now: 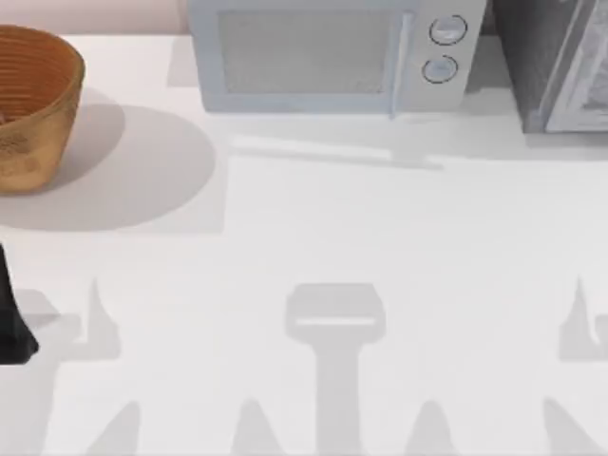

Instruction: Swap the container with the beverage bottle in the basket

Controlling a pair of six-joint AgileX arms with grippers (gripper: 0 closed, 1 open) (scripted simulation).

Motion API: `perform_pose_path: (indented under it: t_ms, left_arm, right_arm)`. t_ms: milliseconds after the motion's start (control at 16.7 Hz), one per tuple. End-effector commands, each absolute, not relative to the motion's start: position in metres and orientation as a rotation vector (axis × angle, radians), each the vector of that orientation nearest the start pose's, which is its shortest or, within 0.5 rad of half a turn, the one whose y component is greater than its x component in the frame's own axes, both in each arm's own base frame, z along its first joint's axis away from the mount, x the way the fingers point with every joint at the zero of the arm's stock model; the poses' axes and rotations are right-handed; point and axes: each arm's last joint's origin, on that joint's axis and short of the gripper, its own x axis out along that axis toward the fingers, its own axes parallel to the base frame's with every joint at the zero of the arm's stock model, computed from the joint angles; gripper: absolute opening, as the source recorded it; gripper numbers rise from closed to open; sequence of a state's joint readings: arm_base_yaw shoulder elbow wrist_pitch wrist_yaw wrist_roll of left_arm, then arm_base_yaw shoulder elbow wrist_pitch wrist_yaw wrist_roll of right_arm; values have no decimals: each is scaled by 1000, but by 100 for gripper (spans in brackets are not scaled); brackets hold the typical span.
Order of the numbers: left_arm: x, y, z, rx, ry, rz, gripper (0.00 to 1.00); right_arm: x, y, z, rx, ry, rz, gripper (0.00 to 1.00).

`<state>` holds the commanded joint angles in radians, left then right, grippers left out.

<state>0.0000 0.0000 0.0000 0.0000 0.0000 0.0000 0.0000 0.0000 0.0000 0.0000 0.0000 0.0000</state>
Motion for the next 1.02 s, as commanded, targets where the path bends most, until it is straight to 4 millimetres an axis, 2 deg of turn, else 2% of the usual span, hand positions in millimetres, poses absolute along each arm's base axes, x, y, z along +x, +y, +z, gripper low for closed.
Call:
perform_pose_path:
  t_ms: [300,480,780,1020]
  left_arm:
    - [107,0,161,2,63,16,100]
    - [112,3,176,7,175,37,100]
    - [135,10,232,16,372,47,100]
    - [180,20,283,15,547,36,100]
  right_arm:
    - [106,-1,160,0,0,0,100]
    - [106,-1,160,0,0,0,100]
    - [106,-1,160,0,0,0,100]
    - [106,-1,160,0,0,0,100]
